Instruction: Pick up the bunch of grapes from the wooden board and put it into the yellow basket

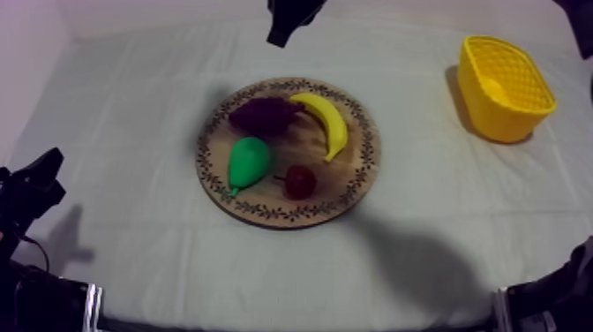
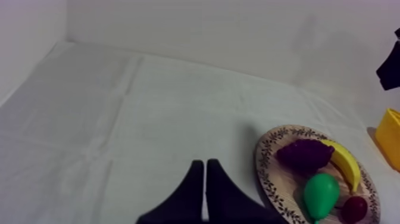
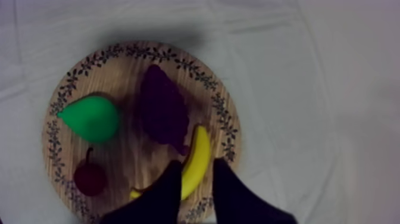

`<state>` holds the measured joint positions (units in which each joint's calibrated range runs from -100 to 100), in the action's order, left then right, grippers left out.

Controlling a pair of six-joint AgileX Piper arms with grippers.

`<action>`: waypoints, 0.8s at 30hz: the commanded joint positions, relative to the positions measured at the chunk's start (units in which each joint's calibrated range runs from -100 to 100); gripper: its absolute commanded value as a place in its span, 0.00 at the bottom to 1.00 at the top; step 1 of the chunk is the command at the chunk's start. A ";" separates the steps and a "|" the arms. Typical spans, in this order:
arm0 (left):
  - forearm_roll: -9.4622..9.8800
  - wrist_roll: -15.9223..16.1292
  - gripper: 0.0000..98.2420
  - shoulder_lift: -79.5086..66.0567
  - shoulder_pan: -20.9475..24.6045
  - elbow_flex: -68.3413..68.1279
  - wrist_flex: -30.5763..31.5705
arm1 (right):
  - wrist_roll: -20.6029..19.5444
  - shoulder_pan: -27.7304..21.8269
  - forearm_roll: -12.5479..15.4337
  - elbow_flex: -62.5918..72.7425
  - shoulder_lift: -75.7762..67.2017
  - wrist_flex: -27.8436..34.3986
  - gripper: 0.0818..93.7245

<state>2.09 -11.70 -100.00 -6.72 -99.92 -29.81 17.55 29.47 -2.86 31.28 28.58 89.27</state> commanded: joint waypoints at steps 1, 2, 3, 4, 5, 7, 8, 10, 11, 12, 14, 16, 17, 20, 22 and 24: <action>-0.02 0.00 0.00 0.00 0.03 0.03 -0.01 | 0.25 0.08 -0.08 0.42 0.91 0.19 0.33; -0.02 0.00 0.00 0.00 0.03 0.03 -0.01 | 0.38 0.13 -0.07 0.60 1.30 0.20 0.37; -0.02 0.00 0.00 0.00 0.03 0.03 -0.01 | 0.55 0.16 -0.08 0.72 1.63 0.21 0.42; -0.02 0.00 0.00 0.00 0.03 0.03 -0.01 | 0.74 0.18 -0.08 0.77 1.94 0.22 0.46; -0.02 0.00 0.00 0.00 0.03 0.03 -0.01 | 0.98 0.20 -0.09 0.81 2.20 0.23 0.50; -0.02 0.00 0.00 0.00 0.03 0.03 -0.01 | 1.46 0.22 -0.11 0.92 2.73 0.24 0.56; -0.02 0.00 0.00 0.00 0.03 0.03 -0.01 | 1.70 0.20 -0.12 1.02 2.99 0.24 0.59; -0.02 0.00 0.00 0.00 0.03 0.03 -0.01 | 2.10 0.14 -0.10 1.34 3.50 0.24 0.63; -0.02 0.00 0.00 0.00 0.03 0.03 -0.01 | 2.29 0.10 -0.04 1.54 3.73 0.24 0.64; -0.02 0.00 0.00 0.00 0.03 0.03 -0.01 | 2.46 0.05 0.02 1.75 3.94 0.24 0.66; -0.02 0.00 0.00 0.00 0.03 0.03 -0.01 | 2.78 -0.05 0.14 2.05 4.26 0.14 0.68; -0.02 0.00 0.00 0.00 0.03 0.03 -0.01 | 3.17 -0.14 0.28 2.24 4.60 -0.05 0.70; -0.02 0.00 0.00 0.00 0.03 0.03 -0.01 | 3.35 -0.16 0.36 2.30 4.81 -0.18 0.70; -0.02 0.00 0.00 0.00 0.03 0.03 -0.01 | 3.99 -0.29 0.79 2.40 5.73 -0.50 0.71; -0.02 0.00 0.00 0.00 0.03 0.03 -0.01 | 4.34 -0.37 1.05 2.40 6.57 -0.77 0.71; -0.02 0.00 0.00 0.00 0.03 0.03 -0.01 | 4.84 -0.48 1.52 2.37 7.61 -1.10 0.71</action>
<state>2.09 -11.70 -100.00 -6.72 -99.92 -29.81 22.07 29.04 -1.55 33.65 35.70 88.42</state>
